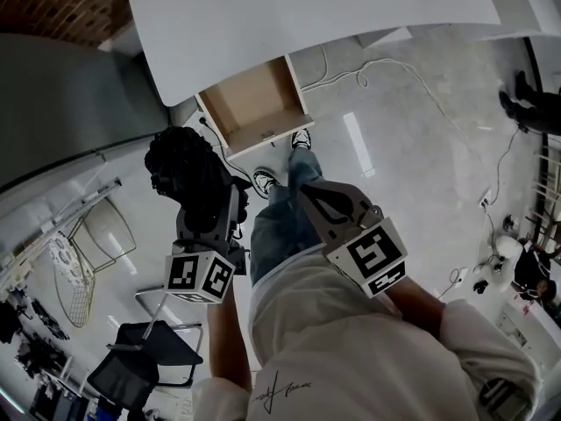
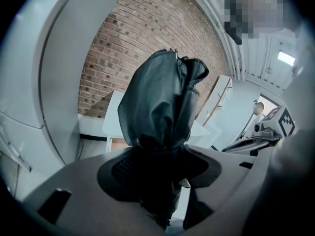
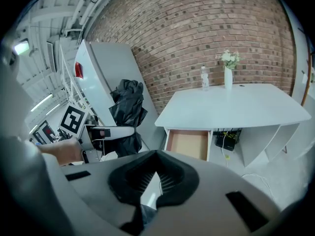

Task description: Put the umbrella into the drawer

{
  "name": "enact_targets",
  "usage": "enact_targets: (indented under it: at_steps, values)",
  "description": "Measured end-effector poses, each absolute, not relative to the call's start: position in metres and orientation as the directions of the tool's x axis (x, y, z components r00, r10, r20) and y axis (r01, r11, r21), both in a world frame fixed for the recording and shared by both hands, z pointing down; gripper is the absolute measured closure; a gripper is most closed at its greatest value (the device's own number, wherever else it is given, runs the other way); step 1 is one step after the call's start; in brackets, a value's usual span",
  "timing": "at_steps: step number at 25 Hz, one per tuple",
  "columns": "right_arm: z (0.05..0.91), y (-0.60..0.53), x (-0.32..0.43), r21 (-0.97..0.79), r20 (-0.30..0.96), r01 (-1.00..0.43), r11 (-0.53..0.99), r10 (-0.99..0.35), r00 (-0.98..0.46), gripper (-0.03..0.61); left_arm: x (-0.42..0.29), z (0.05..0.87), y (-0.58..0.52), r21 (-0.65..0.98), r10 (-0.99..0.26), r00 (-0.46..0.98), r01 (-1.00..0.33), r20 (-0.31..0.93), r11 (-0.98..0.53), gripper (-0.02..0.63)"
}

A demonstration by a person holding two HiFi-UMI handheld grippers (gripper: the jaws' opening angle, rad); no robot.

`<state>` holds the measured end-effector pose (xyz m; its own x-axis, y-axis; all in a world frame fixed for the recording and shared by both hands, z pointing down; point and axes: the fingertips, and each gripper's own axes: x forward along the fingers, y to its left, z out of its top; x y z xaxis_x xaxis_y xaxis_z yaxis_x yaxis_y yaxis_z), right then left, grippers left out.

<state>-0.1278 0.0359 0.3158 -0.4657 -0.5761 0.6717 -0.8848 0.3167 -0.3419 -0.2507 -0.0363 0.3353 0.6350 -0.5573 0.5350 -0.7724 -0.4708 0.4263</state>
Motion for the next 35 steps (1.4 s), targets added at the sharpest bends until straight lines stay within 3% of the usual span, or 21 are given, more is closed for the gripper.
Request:
enact_targets:
  at_steps: [35]
  values:
    - [0.368,0.058,-0.099,-0.387,0.731,-0.866,0.317,-0.467,-0.498,0.569,-0.226,0.420,-0.043,0.348,-0.454,0.579,-0.796,0.677,-0.496,0.364]
